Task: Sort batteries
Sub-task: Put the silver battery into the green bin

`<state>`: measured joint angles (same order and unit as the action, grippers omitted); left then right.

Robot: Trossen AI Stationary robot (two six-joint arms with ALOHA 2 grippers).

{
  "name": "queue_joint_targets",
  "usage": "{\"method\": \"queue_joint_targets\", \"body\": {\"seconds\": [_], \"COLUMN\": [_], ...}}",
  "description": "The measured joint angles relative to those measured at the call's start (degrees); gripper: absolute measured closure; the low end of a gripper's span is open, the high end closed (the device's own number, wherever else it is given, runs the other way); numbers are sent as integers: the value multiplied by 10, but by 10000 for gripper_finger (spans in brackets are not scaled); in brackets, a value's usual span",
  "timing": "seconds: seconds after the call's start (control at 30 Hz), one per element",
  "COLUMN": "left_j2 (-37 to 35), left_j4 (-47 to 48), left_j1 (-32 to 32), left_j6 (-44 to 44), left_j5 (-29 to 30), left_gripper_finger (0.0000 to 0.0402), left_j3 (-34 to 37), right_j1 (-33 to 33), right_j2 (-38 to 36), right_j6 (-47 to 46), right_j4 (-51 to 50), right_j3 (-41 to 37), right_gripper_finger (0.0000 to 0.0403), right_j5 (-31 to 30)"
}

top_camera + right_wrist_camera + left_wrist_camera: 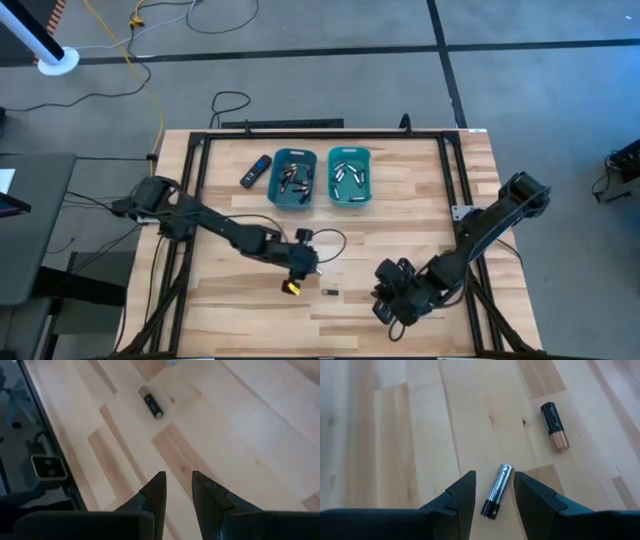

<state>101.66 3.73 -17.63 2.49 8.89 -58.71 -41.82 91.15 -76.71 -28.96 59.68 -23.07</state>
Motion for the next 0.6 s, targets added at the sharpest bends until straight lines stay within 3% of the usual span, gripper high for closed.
{"method": "queue_joint_targets", "body": {"seconds": [0.27,0.43,0.6], "left_j2": [43,81,109], "left_j4": [-3,-10,-13], "left_j1": [28,31,31], "left_j6": [17,38,10], "left_j5": [-88,-99,-74], "left_gripper_finger": [274,274,276], "left_j3": [-16,-17,-19], "right_j1": [-20,-25,-25], "right_j2": [0,0,0], "right_j6": [0,1,7], "right_j4": [-6,-7,-9], "right_j3": [0,0,0], "right_gripper_finger": [295,295,295], "right_j5": [-2,-3,-3]}}
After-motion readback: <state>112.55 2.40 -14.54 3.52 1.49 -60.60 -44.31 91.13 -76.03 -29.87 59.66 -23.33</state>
